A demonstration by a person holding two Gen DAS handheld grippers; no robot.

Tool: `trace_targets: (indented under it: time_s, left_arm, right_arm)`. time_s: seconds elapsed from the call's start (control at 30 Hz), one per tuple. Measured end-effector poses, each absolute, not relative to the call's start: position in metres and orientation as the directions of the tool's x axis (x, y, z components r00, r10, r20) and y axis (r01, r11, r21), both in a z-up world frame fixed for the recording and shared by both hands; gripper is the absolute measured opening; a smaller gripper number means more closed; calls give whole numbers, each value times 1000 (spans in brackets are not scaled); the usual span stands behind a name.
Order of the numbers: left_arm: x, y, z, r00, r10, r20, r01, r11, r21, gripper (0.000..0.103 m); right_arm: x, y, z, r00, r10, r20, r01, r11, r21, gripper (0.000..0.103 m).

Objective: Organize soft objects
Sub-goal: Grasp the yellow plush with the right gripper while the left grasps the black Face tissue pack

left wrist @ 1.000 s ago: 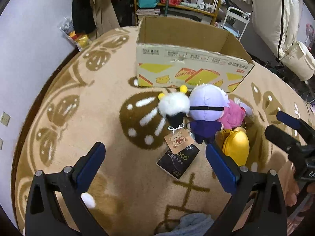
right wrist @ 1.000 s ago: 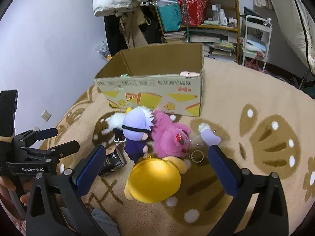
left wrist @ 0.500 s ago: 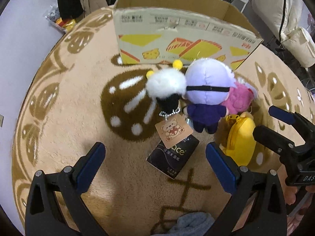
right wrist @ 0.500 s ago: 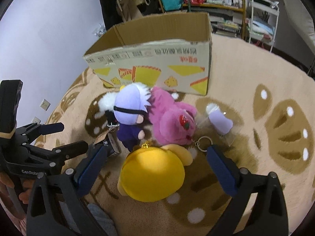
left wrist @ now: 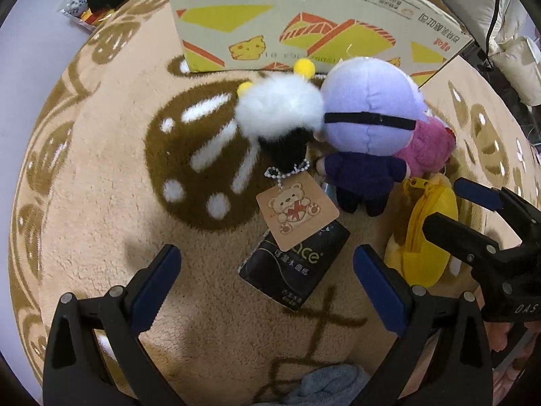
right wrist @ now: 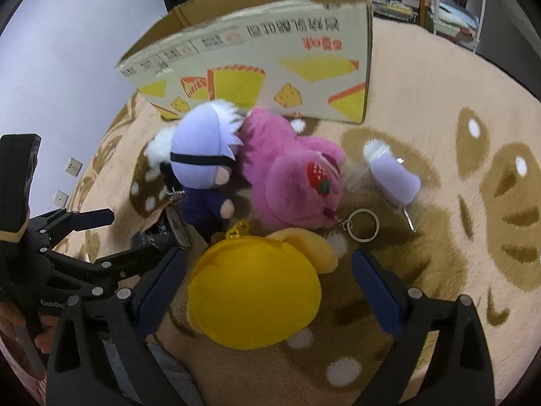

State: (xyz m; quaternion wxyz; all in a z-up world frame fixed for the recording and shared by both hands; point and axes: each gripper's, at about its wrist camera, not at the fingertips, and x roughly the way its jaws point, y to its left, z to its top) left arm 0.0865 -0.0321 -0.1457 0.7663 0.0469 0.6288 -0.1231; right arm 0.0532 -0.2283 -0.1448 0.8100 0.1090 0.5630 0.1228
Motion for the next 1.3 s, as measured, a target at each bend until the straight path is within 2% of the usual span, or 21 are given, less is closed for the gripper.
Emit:
trace_targets:
  time_s: [0.77,0.97,1.07,1.13,1.23,1.3]
  left_arm:
    - [99,-41,-171,100,-115,-988,249,965,-87,100]
    - [104,-37,-176,80,-141,-987,231,966,-119,86]
    - [106,-37,-176,79,-161,-984,234,962,-139,74]
    - [106,-38,-176,76,-173,-982,241,959,-151,62]
    - [107,-39,-177,79,-177,-981,240,959,-154,60]
    - [109,-37,-177,82,-191,-978,229,959,-167,60]
  right_arm:
    - [56,-214,-154,304,342,-889,-114,940,322,100]
    - [55,-212,-155,303,323,-897,-121,946,299,95]
    - [54,-210,-155,304,315,-899,-133,948,288,95]
    - [54,-209,-157,293,310,-904,-132,950,283,95]
    - [54,-209,-160,274,307,-911,-124,951,283,93]
    - [54,-208,-163,259,315,-913,-126,948,291,85]
